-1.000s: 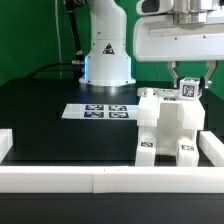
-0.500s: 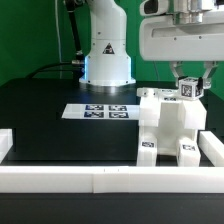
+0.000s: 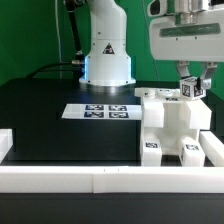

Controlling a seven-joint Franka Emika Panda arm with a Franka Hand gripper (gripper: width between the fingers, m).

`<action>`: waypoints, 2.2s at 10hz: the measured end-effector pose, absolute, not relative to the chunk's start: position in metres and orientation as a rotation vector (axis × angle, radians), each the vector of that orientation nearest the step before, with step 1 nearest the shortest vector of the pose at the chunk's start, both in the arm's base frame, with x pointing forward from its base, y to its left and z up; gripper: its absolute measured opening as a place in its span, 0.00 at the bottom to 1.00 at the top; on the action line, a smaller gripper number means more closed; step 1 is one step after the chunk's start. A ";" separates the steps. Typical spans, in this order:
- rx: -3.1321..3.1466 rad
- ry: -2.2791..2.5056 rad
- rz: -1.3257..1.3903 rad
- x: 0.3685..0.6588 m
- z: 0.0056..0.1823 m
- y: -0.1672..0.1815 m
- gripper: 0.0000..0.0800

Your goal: Assemble chair

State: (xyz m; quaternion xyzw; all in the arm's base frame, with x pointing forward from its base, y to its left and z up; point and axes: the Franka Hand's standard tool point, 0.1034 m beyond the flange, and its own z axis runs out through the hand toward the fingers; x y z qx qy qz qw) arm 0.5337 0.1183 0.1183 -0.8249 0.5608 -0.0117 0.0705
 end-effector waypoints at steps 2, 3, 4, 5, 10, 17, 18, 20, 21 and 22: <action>-2.361 1.840 -0.014 0.533 0.118 0.121 0.36; -2.315 1.894 -0.007 0.533 0.118 0.122 0.36; -2.314 1.894 -0.005 0.533 0.118 0.122 0.37; -2.339 1.864 -0.007 0.533 0.118 0.122 0.37; -2.641 1.448 -0.003 0.531 0.120 0.125 0.80; -2.973 0.583 -0.059 0.532 0.120 0.123 0.81; -3.000 0.484 -0.066 0.532 0.120 0.123 0.81; -3.045 0.257 -0.080 0.532 0.120 0.122 0.81; -3.053 0.174 -0.081 0.531 0.119 0.121 0.81; -3.055 0.148 -0.082 0.531 0.119 0.121 0.81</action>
Offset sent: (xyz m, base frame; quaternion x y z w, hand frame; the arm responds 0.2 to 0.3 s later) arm 0.0000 0.0000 0.0000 0.0000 0.0000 0.1296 0.9916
